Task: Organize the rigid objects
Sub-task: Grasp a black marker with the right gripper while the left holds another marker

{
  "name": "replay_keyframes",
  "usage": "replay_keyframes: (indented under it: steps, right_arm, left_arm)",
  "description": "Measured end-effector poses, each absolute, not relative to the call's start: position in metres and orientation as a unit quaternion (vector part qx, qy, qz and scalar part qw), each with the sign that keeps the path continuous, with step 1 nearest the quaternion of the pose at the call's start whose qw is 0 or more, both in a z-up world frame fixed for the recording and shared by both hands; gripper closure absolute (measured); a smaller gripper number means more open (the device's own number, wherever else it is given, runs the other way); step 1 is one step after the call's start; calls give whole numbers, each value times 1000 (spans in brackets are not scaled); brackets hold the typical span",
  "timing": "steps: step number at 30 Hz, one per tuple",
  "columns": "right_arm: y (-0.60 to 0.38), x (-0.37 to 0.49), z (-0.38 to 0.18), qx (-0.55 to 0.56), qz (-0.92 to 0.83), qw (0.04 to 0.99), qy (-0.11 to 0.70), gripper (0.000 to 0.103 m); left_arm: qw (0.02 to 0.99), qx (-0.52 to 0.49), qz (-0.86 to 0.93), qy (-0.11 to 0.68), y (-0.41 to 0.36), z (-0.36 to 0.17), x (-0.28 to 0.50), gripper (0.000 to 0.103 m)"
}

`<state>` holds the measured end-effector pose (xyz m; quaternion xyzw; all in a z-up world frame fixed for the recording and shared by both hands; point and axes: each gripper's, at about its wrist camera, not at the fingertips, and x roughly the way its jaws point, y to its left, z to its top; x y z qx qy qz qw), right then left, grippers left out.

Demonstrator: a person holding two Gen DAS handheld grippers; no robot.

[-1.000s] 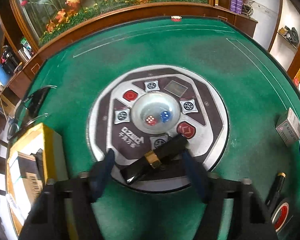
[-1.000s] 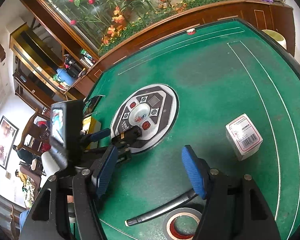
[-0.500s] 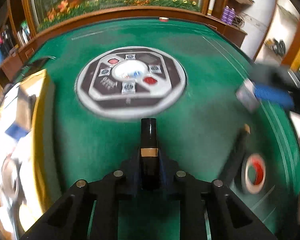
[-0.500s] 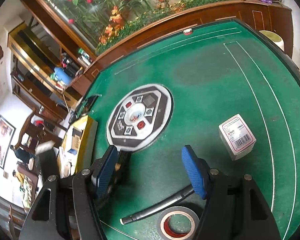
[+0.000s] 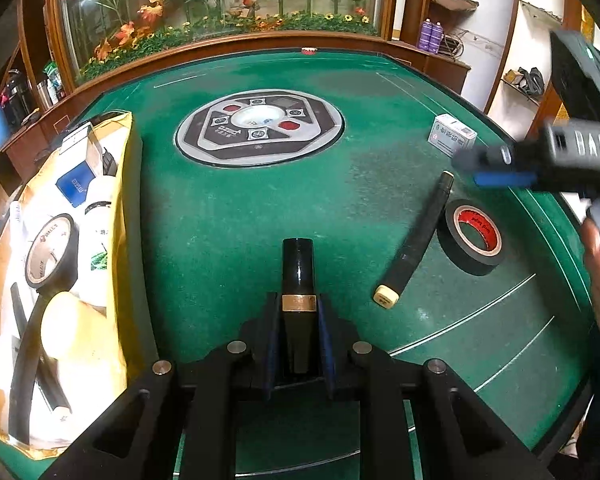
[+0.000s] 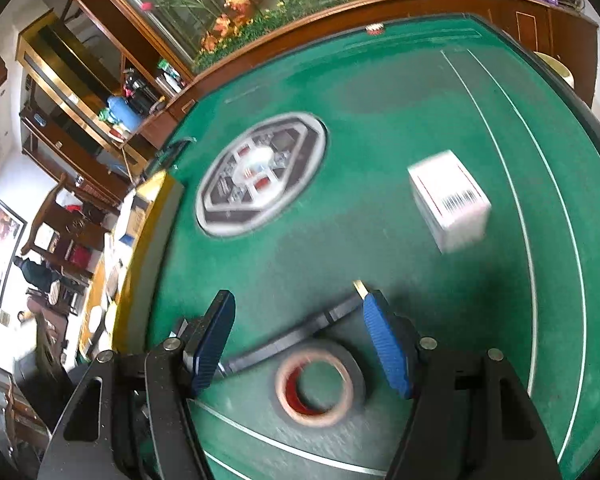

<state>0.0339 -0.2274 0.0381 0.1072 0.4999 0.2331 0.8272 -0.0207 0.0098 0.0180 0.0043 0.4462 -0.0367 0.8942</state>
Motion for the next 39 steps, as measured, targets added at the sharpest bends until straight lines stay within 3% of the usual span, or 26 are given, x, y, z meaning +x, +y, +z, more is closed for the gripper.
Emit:
replay_keyframes:
  steps: [14, 17, 18, 22, 27, 30, 33, 37, 39]
  right_arm:
    - [-180, 42, 20, 0, 198, 821, 535, 38]
    - [-152, 44, 18, -65, 189, 828, 524, 54]
    - [-142, 41, 17, -90, 192, 830, 516, 64]
    - [-130, 27, 14, -138, 202, 839, 487, 79]
    - [-135, 23, 15, -134, 212, 841, 479, 80]
    - [-135, 21, 16, -134, 218, 838, 481, 74]
    - [-129, 17, 17, -142, 219, 839, 477, 74]
    - [-130, 16, 17, -136, 224, 838, 479, 87]
    - [-131, 16, 17, -130, 226, 838, 480, 88]
  left_arm:
    - [894, 5, -36, 446, 10, 17, -19, 85]
    - [894, 5, -36, 446, 10, 17, -20, 85]
    - [894, 5, -36, 446, 10, 17, -20, 85]
    - [895, 5, -35, 446, 10, 16, -19, 85]
    - [895, 5, -35, 445, 10, 16, -20, 85]
    - [895, 5, -34, 445, 9, 16, -20, 85]
    - [895, 5, -34, 445, 9, 16, -20, 85]
    - [895, 5, -34, 445, 9, 16, -20, 85]
    - [895, 3, -35, 445, 9, 16, -20, 85]
